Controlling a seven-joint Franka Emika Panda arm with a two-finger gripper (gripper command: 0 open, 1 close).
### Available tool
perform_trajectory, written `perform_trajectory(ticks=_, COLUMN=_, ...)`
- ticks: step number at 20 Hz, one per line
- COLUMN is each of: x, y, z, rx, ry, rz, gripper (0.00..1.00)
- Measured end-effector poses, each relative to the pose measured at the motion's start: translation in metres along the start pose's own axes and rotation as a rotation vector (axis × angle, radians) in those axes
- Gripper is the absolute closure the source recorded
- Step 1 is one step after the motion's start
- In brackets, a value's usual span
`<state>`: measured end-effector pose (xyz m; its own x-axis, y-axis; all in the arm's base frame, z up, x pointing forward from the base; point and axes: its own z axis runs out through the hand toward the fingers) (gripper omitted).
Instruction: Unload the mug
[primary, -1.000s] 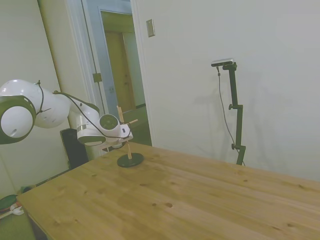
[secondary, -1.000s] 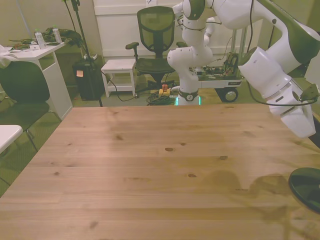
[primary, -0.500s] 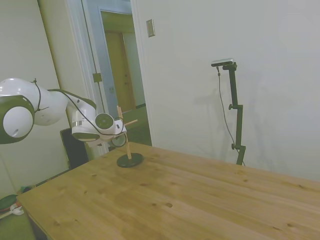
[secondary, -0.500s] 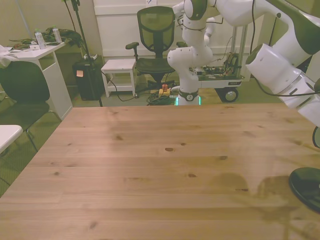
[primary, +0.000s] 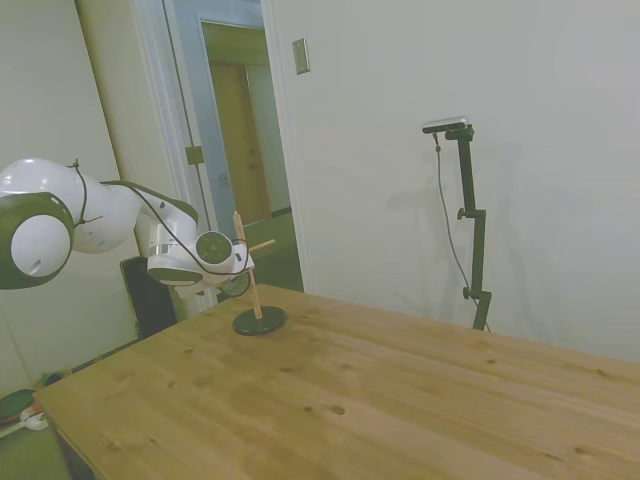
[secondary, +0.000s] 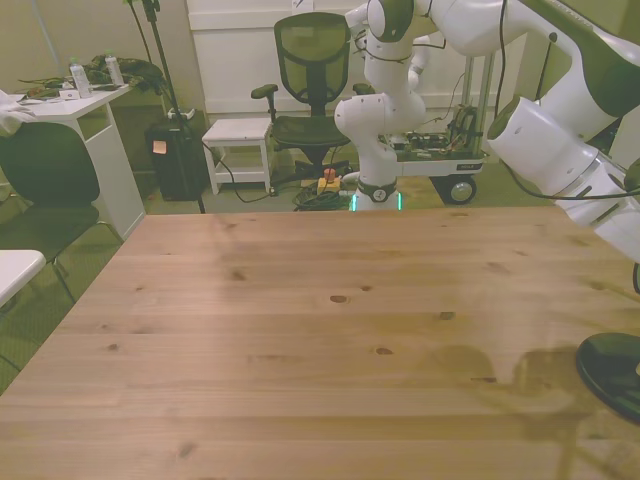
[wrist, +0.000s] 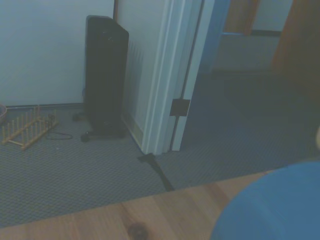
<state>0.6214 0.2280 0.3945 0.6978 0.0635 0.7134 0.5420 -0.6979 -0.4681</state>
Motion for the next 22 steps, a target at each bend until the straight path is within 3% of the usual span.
perform_trajectory(ticks=22, x=0.0026, y=0.0027, z=-0.0022, rx=0.005, ry=0.001, rz=-0.001, gripper=1.0)
